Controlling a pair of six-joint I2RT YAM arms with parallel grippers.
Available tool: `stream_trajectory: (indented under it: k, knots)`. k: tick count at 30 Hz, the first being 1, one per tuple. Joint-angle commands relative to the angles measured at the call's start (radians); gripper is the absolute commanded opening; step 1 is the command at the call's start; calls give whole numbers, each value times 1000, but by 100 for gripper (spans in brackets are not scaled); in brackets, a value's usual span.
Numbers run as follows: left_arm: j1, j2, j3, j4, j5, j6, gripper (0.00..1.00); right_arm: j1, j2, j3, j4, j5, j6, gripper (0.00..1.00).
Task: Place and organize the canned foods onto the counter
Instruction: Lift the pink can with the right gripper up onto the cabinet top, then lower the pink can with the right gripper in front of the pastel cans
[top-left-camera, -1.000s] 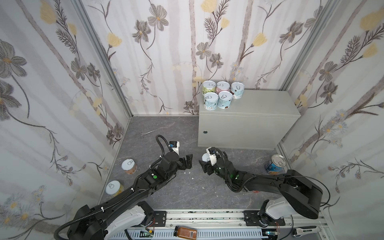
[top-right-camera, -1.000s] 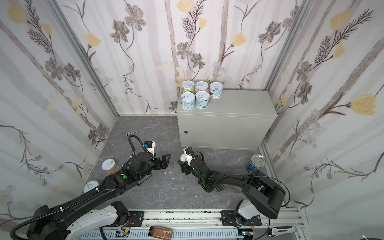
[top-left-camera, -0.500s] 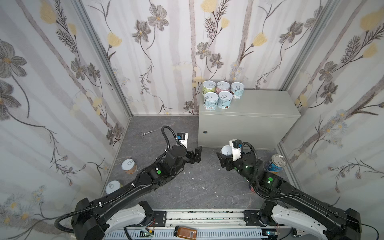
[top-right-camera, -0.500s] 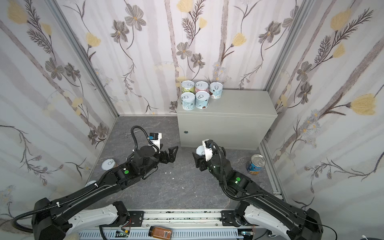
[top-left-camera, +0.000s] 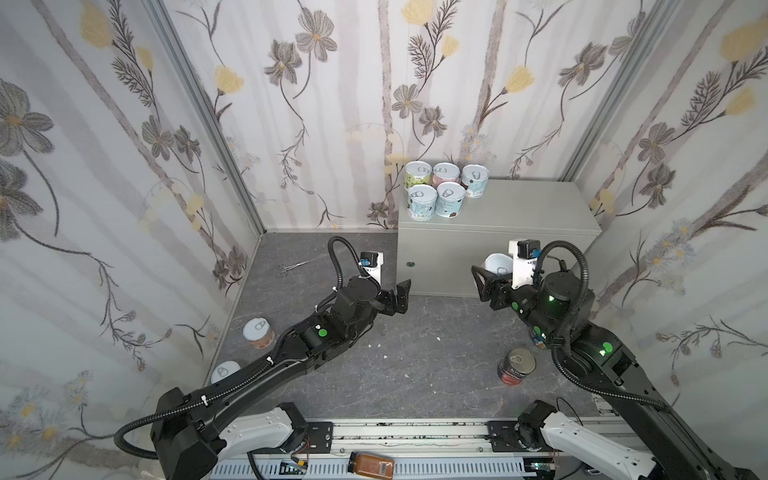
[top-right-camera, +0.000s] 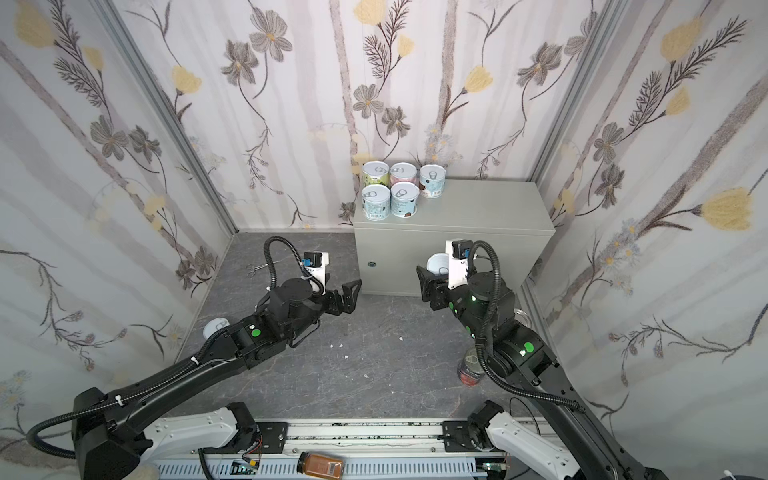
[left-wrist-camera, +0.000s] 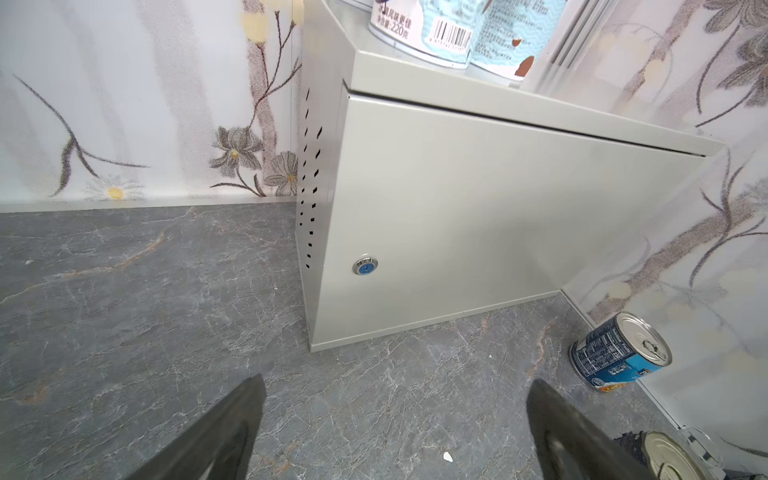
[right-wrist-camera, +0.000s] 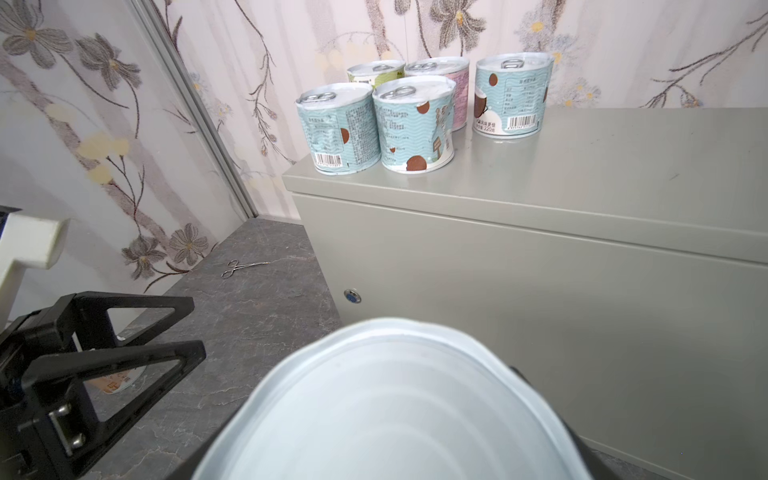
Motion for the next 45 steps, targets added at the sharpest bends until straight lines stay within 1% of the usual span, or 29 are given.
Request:
stream_trajectory:
  k: [1,7,14,26,32,45]
  knots:
    - [4,16,32,5,-5,23,100,-48,60,94,0,-57,-44,58]
    - [8,44,62,6,31,15,100,-158,202,263,-8,-119,-71,58]
    - [11,41,56,11,30,23,100,-264,382,424,-7,-187,-75,57]
    - [19,12,-19,21,34,14,100,-326,652,645,-22,-199,-95,57]
    - [26,-5,-40,34,37,14,100,-347,720,690,-27,-201,-101,57]
    - [44,10,-45,38,43,14,100,-360,800,731,-21,-201,-119,57]
